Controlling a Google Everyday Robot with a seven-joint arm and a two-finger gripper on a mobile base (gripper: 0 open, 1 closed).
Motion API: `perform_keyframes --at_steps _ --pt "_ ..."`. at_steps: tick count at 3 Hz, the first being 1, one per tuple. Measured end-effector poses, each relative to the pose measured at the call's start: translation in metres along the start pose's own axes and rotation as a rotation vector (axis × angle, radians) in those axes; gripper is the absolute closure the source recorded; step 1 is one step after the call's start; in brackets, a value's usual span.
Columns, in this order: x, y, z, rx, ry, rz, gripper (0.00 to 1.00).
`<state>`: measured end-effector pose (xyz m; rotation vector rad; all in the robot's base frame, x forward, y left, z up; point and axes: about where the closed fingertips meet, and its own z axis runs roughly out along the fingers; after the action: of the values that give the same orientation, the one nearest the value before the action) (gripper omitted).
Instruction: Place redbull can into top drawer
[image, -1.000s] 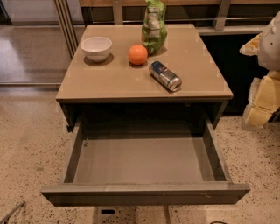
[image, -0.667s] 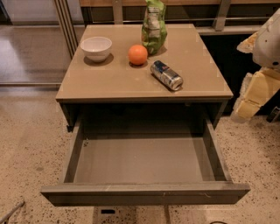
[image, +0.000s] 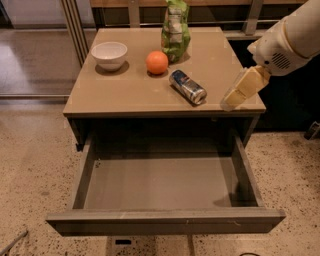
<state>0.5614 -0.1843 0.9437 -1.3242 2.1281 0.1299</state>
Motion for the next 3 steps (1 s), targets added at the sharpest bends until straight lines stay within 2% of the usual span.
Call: perform_keyframes --at_steps 1,2,3 --pt "-0.015 -0.015 0.047 0.023 -0.111 0.060 0.00" --pt "-0.034 -0.028 0.087 0.074 -0.158 0.069 0.00" --pt "-0.039 -0.034 0.087 0.099 -0.173 0.065 0.00"
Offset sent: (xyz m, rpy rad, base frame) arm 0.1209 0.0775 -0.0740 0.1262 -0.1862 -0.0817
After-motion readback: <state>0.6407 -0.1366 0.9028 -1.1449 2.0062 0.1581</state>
